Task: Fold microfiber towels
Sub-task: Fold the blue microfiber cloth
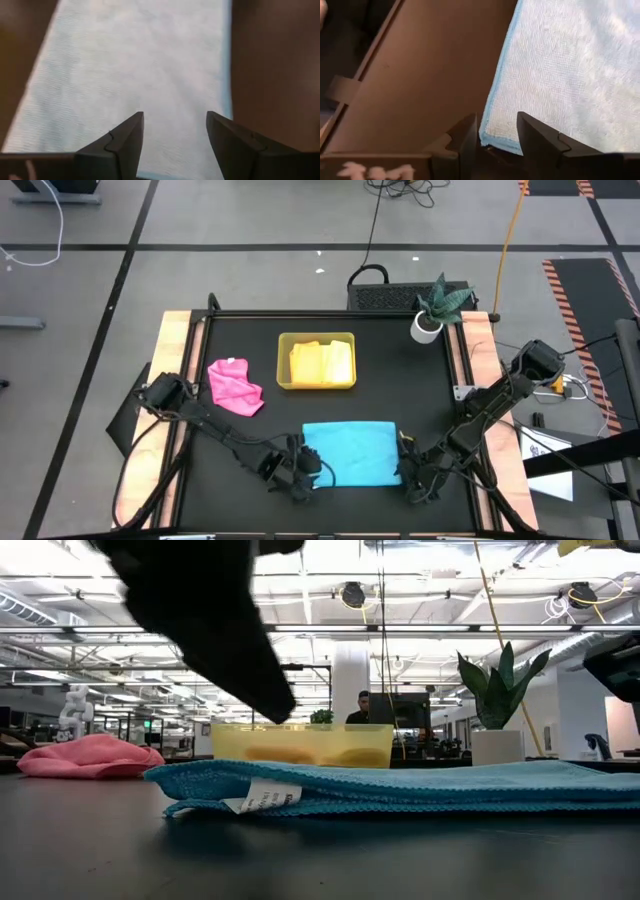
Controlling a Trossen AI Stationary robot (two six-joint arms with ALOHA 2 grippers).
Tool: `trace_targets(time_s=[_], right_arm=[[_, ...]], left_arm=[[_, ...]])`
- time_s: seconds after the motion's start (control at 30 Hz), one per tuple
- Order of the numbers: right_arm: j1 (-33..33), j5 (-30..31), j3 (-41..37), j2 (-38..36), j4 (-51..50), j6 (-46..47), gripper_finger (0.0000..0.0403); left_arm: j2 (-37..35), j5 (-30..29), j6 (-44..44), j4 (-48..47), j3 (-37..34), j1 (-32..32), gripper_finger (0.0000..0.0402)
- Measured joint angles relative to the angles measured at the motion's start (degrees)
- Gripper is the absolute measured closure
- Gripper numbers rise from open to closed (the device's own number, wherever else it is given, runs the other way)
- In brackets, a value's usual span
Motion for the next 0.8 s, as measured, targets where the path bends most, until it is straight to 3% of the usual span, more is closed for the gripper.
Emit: trace_targets(time_s=[0.27,0.47,0.67,0.8], right_arm=[[-0.5,-0.1,-2.1,4.3,0.9,0.6,0.0271],[-0.3,-0.2,-2.4,-2.2,-9.3,5.5,0.0271],[-0.3,7.4,-2.4,-9.2,-11.6,8.7,0.0271],[-0.9,7.3,-2.8,-9.1,-6.8,7.2,0.0271]], left_arm=[[2.7,0.5,0.5,-1.0,0.0,2.9,0.0183],[2.2,3.4,-5.3,-3.1,0.0,1.6,0.0183],[1.2,-3.8,-3.2,3.4,0.0,0.5,0.0183],[1.2,-8.2,-0.5,2.4,0.0,2.2,0.0183]])
